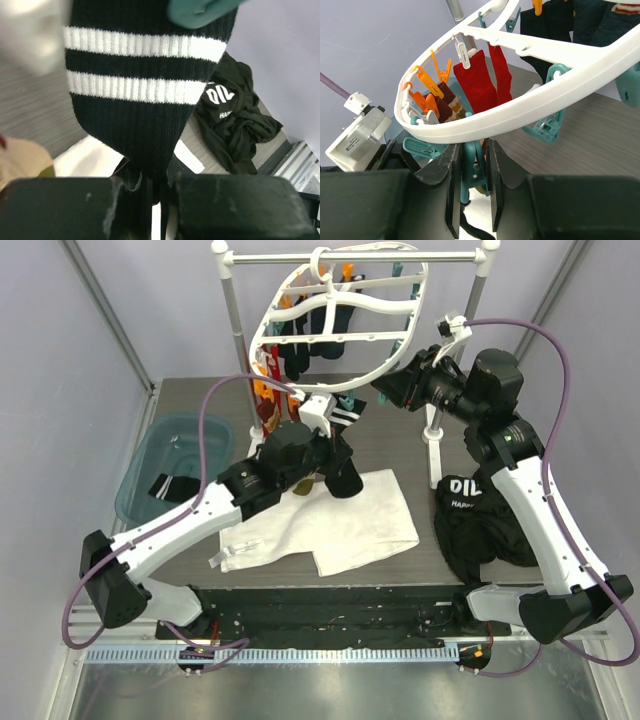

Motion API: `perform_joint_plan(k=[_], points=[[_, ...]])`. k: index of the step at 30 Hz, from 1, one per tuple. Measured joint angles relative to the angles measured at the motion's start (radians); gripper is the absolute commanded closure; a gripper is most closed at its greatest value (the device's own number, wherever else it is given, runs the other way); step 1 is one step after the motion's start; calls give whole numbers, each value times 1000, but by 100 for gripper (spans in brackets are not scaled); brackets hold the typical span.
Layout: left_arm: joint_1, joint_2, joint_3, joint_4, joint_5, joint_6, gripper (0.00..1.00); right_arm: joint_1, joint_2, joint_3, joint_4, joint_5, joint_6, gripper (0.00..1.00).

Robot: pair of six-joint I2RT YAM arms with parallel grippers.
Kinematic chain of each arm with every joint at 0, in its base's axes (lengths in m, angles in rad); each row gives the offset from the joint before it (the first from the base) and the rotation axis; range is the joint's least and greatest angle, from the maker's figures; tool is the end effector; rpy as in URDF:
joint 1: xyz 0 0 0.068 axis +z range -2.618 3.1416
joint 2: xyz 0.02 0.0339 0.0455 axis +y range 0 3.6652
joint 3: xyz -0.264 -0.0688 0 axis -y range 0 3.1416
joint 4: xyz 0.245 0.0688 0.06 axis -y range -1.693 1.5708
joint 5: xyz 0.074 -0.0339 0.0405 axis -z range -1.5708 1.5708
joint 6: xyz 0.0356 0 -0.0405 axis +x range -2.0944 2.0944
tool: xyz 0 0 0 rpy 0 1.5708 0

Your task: Remove the socks clipped to the hanger

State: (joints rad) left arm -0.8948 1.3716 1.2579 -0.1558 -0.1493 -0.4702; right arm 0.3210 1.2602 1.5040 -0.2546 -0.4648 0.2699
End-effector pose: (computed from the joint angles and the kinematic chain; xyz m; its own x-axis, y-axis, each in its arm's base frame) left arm 0.2064 -0.2488 0.3750 -0.4574 -0.1458 -0.8772 0.5322 0.7454 -0.4014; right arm 0.2497 0.0998 0.4811 -0.1985 0.1852 -0.9625 -0.6790 0.6822 0.2713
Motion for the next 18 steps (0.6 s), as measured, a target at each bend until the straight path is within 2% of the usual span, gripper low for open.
perform_joint_plan(k=[3, 4, 7, 12, 13, 14, 18], points=[[26, -37, -29, -24, -23, -23, 100, -3, -4, -7, 1, 0, 7, 87], [37, -54, -39, -37, -31, -30, 100, -4, -6, -10, 2, 3, 12, 74], [97, -108, -50, -106, -73, -67, 100, -6, -8, -17, 1, 14, 26, 60], [306, -221, -61, -231, -113, -132, 100, -19, -26, -40, 0, 31, 50, 43], [359, -248, -66, -253, -125, -139, 100, -22, -34, -47, -3, 37, 53, 34], [405, -276, -70, -276, -137, -146, 100, -22, -40, -51, -6, 39, 58, 29], [526, -354, -69, -345, -183, -142, 100, -25, -77, -74, -20, 53, 71, 16]])
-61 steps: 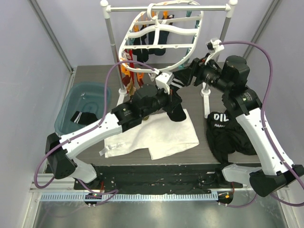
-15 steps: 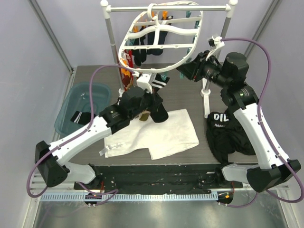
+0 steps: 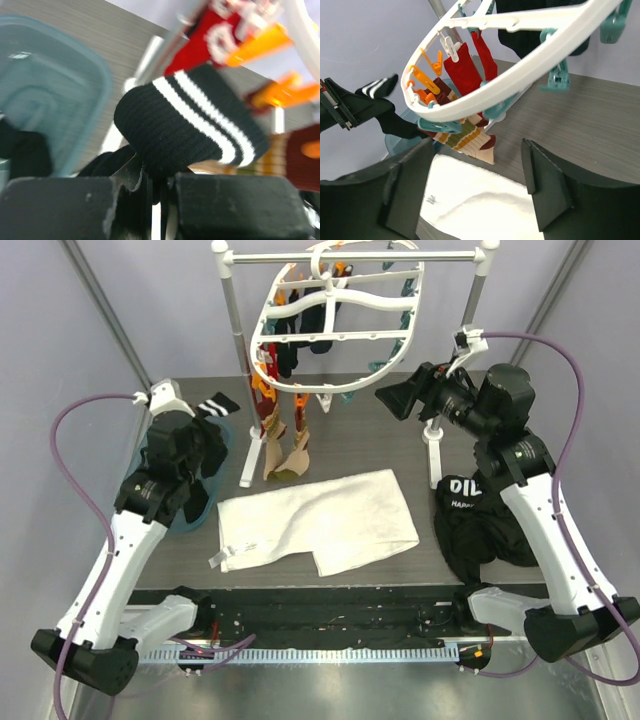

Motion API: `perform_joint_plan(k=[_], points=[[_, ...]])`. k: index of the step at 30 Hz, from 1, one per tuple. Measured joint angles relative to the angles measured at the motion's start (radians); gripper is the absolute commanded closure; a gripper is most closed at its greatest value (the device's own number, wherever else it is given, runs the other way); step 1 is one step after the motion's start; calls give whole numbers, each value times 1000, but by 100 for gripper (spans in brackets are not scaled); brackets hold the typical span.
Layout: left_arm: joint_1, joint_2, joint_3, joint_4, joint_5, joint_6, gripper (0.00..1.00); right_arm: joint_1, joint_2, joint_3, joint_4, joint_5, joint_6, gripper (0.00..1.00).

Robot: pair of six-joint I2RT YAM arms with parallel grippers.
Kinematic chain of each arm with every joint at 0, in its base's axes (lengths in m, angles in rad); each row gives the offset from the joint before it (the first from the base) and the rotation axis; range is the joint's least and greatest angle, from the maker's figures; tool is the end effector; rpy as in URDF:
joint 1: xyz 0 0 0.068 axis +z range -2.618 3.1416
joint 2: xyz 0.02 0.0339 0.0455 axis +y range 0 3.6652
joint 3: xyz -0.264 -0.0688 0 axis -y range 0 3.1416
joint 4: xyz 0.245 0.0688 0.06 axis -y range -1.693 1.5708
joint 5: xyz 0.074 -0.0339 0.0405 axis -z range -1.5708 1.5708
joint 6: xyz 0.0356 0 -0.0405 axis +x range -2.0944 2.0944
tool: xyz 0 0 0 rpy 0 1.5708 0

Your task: Remove the socks clipped to the hanger

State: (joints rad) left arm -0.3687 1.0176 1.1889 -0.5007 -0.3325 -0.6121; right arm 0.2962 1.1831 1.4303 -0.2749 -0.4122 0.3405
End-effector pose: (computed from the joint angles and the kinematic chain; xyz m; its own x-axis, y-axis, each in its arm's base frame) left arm 0.2041 -0.0664 0.4042 -0.2772 -0.4752 -0.8351 -0.1304 0.8797 -0.4573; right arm 0.2346 0.0865 0.4731 -0.2422 0.2460 -0.9385 -0.6043 0.7185 0.3443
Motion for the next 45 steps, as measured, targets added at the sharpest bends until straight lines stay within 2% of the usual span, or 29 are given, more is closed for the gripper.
perform_joint_plan(k=[5, 9, 12, 13, 15, 16, 19, 26, 31, 34, 41, 45], points=[[106, 3, 20, -61, -24, 29, 100, 0, -68, -53, -23, 13, 8, 12], [238, 77, 48, -112, -7, 44, 100, 0, -130, -111, -53, 26, 12, 12], [404, 150, 62, -138, 56, 42, 84, 0, -195, -181, -72, 30, 11, 13], [455, 169, 62, -147, 73, 40, 68, 0, -216, -203, -79, 34, 11, 13], [529, 203, 62, -160, 95, 33, 52, 0, -256, -242, -94, 39, 11, 13], [553, 220, 62, -166, 102, 28, 36, 0, -273, -258, -102, 39, 11, 14], [588, 261, 61, -174, 139, 4, 26, 0, -319, -301, -99, 28, 11, 15], [599, 294, 28, -173, 266, -18, 19, 5, -381, -440, -4, -17, 63, 20], [582, 241, -2, -146, 394, -8, 7, 34, -351, -523, 107, -16, 95, 22], [528, 195, -3, -137, 444, 12, 0, 72, -324, -578, 207, -2, 124, 23], [285, 127, -37, -72, 542, 110, 0, 294, -224, -677, 437, 109, 129, 26], [255, 113, -105, -24, 613, 142, 0, 422, -138, -690, 576, 210, 75, 32]])
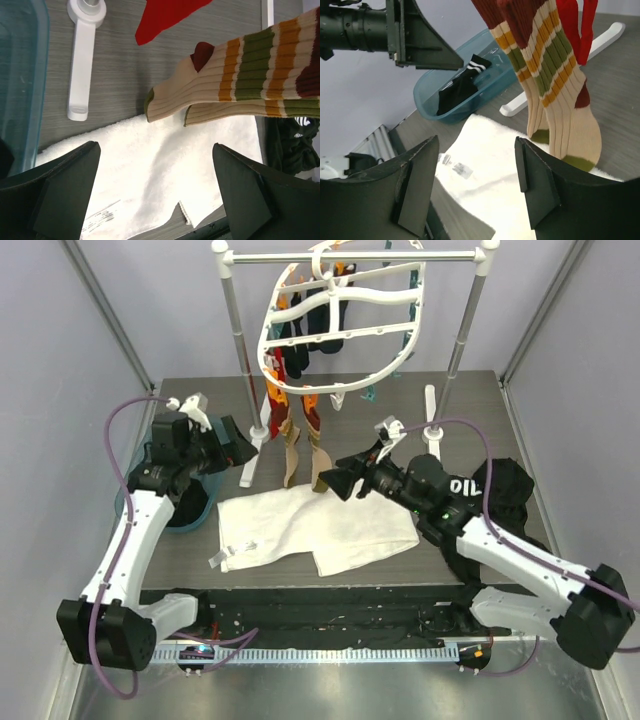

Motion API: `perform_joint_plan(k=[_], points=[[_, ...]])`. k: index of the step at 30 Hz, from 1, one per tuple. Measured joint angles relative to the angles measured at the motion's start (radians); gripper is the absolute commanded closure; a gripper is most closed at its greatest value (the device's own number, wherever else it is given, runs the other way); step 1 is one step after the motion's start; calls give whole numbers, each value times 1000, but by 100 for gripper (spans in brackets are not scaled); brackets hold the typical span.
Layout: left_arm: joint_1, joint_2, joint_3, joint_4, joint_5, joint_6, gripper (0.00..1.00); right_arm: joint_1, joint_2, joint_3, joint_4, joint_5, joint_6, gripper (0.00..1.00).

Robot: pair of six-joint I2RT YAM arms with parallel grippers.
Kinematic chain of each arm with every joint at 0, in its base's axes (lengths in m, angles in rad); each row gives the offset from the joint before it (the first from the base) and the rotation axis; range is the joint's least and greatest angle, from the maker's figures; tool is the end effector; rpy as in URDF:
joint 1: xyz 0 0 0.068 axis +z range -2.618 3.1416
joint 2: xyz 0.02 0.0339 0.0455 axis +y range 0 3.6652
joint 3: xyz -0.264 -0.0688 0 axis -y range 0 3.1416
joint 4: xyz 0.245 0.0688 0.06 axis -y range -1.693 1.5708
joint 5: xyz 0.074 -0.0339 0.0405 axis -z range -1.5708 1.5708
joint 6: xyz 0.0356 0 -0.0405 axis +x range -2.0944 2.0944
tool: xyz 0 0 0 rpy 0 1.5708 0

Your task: Remove the socks clipped to the hanger

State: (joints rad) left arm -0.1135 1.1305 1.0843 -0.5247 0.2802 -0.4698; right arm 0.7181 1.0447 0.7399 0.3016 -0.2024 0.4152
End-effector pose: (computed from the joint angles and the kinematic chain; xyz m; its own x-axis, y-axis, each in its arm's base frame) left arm 0.2433 -0.0376 0.3425 -0.6327 -0.3657 -0.6826 0.0601 0.8556 -0.5142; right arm 0.1821 0.1686 0.3252 -0.3233 0.2423 -0.9148 -0.7273 0.5548 0.4040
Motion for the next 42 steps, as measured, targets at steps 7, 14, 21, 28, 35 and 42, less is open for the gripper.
perform_joint_plan(k=[7, 14, 21, 28, 35, 42], points=[[-12, -41, -71, 62, 125, -2, 0, 51, 209, 4, 199, 133, -92, 35], [-24, -82, -77, 110, 193, -4, 0, 54, 375, 59, 302, 209, -130, 41], [-30, -99, -85, 131, 209, -19, 0, 72, 488, 95, 399, 245, -125, 43], [-34, -99, -93, 133, 211, -20, 0, 101, 554, 134, 424, 321, -126, 88], [-52, -111, -94, 133, 214, -19, 0, 112, 530, 150, 385, 362, -95, 99], [-80, -145, -106, 159, 229, -19, 0, 130, 379, 150, 309, 350, -35, 99]])
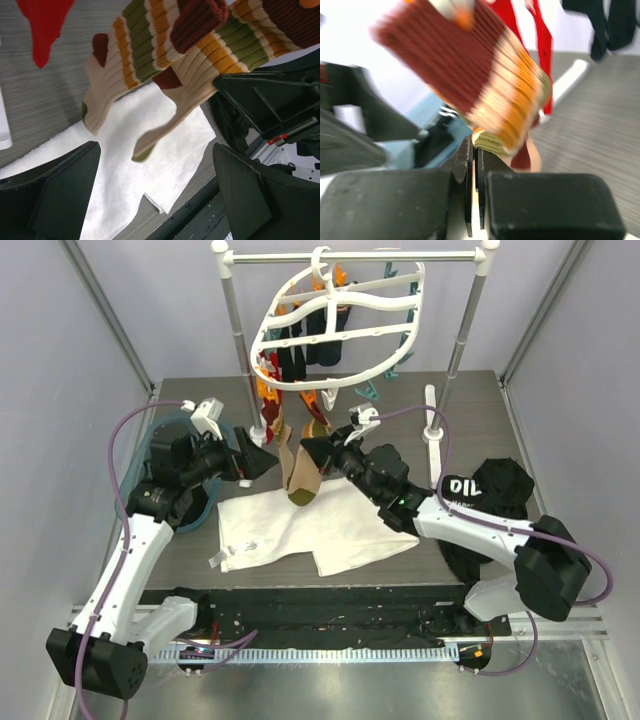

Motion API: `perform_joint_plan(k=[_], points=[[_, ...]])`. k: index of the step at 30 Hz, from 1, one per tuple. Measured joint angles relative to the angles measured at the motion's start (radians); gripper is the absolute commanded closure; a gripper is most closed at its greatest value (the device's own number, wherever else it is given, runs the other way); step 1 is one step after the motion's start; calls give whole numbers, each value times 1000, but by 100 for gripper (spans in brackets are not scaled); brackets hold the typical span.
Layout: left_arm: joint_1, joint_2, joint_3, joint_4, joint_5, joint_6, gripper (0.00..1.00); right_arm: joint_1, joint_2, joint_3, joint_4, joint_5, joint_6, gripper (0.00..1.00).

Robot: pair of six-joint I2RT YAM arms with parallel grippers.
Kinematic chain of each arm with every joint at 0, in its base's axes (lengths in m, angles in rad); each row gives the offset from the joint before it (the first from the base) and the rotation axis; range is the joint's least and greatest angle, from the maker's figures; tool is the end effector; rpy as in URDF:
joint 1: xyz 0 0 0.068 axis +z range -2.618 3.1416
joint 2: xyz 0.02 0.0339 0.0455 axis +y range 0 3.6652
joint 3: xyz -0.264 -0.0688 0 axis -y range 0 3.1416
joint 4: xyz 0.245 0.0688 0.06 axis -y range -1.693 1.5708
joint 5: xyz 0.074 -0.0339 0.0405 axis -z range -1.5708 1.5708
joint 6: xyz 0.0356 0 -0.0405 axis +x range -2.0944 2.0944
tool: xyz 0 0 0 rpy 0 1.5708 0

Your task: Remove the socks clipped to the hanger

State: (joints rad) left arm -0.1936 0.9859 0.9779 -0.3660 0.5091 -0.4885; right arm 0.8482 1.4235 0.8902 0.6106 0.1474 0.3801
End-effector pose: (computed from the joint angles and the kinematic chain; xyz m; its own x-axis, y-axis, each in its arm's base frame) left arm 0.2101 -0.0589 0.3533 -0.6044 -0.2991 -0.7384 0.3732 0.7126 -0.5941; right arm 0.2232 0.2453 0.3102 -0.1919 0.3372 -0.9216 -0.6180 0.6880 0.3804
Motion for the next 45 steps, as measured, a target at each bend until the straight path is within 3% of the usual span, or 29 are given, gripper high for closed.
perform_joint_plan(k=[15, 20, 21, 23, 24, 26, 27, 28, 31, 32, 34, 37, 45], points=[[-147, -61, -16, 34, 26, 56, 2, 58, -113, 0, -19, -83, 134, 99], [-150, -39, -16, 39, 26, 56, 14, 87, -127, 0, -16, -89, 158, 99], [-150, -30, -16, 40, 26, 56, 18, 93, -127, 0, -16, -89, 162, 99], [-150, -13, -16, 40, 26, 55, 38, 103, -127, 0, -16, -88, 173, 99], [-151, -6, -16, 40, 26, 52, 55, 106, -127, 0, -16, -87, 177, 99], [-153, 5, -16, 42, 29, 47, 75, 111, -127, 0, -16, -85, 185, 99], [-155, 8, -16, 44, 31, 49, 93, 113, -127, 0, -18, -82, 190, 99], [-159, 10, -16, 47, 34, 49, 100, 113, -128, 0, -20, -80, 195, 98], [-178, 11, -16, 53, 35, 50, 100, 114, -137, 0, -46, -66, 203, 74], [-187, 11, -16, 55, 35, 50, 100, 114, -142, 0, -56, -62, 206, 62], [-209, 11, -16, 55, 36, 48, 100, 114, -158, 4, -91, -55, 204, 50], [-235, 11, -16, 55, 53, 39, 100, 114, -192, 32, -184, -45, 193, 42], [-243, -22, -19, 37, 88, 13, 100, 114, -267, 216, -440, -2, 133, 34]])
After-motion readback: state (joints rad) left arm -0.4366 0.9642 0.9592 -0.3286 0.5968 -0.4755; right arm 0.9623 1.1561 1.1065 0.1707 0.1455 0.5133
